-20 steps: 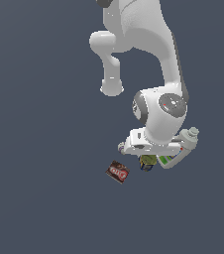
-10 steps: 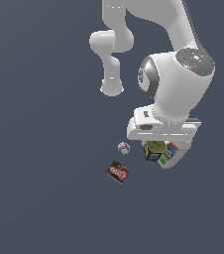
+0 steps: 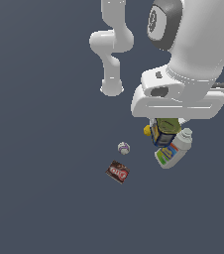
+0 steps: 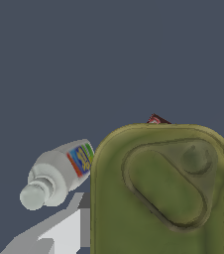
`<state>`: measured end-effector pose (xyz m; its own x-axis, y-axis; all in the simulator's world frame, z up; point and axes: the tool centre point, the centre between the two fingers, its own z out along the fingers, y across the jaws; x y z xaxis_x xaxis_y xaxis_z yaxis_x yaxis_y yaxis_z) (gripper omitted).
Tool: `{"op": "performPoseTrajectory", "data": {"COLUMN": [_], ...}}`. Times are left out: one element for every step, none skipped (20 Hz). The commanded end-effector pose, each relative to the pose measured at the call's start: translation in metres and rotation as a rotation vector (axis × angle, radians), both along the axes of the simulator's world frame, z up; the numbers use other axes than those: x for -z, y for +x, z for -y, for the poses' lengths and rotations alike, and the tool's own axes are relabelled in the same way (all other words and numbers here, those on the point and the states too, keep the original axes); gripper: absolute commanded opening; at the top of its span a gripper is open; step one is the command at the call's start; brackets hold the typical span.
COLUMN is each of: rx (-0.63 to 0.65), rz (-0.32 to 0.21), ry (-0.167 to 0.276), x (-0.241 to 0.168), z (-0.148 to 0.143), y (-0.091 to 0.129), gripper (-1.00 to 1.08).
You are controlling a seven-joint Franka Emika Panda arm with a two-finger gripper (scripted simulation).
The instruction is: Pick up a designated object from a clutter of objects.
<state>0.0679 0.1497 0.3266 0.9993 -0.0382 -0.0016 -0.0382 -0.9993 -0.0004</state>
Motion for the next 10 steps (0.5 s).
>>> {"op": "performPoseTrajectory", "data": {"rx": [0.000,0.000,0.000,0.000,0.000,0.000,0.000,0.000,0.000,0.000], "rz": [0.002,0.002,0.002,0.002,0.002,0.002,0.002,0.002,0.002,0.002], "ry": [0.000,0.000,0.000,0.000,0.000,0.000,0.000,0.000,0.000,0.000], "x": [-0.026,-0.034,-0.041,-0.048,-0.054,-0.060,-0.065,-0.070,-0.073,-0.077], "z": [0.000,0.000,0.000,0.000,0.000,0.000,0.000,0.000,0.000,-0.001], "y": [0.001,0.002,0.002,0.003,0.004,0.004,0.005,0.005,0.006,0.006], "gripper": [-1.00,-1.00,-1.00,-1.00,-1.00,-1.00,-1.00,-1.00,-1.00,-1.00]}}
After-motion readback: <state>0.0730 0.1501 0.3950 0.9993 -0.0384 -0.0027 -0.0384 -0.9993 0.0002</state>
